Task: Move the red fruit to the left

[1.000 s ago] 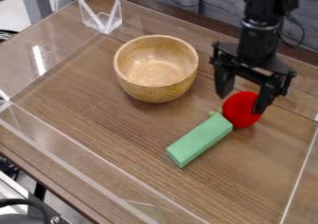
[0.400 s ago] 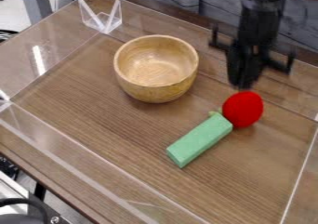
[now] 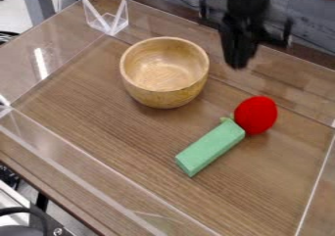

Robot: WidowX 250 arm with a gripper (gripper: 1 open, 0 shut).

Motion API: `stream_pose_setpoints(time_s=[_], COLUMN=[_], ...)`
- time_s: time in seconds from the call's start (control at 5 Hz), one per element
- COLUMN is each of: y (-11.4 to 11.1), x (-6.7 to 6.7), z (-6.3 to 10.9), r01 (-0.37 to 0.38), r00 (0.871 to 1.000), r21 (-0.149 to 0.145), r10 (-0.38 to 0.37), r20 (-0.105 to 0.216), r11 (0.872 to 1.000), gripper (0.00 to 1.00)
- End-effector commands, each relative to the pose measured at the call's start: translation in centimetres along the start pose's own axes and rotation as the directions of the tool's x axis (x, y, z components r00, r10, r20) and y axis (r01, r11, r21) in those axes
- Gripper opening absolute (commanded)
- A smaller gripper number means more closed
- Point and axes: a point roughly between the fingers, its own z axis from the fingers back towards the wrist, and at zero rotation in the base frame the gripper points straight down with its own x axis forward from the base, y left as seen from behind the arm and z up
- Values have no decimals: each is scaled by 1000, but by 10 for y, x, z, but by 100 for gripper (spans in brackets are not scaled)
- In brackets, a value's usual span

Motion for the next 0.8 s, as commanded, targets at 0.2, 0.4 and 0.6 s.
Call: stream_pose_setpoints(time_s=[0.2,0.4,0.6], y=[-9,-17,-24], x=[10,6,4], z=[-30,-43,-54], r01=[-11,-45,-82], r00=[1000,999,996], r21=[17,22,29], r10=[11,45,82], r20=[7,-5,-15], r11=[1000,999,996], gripper=[100,100,100])
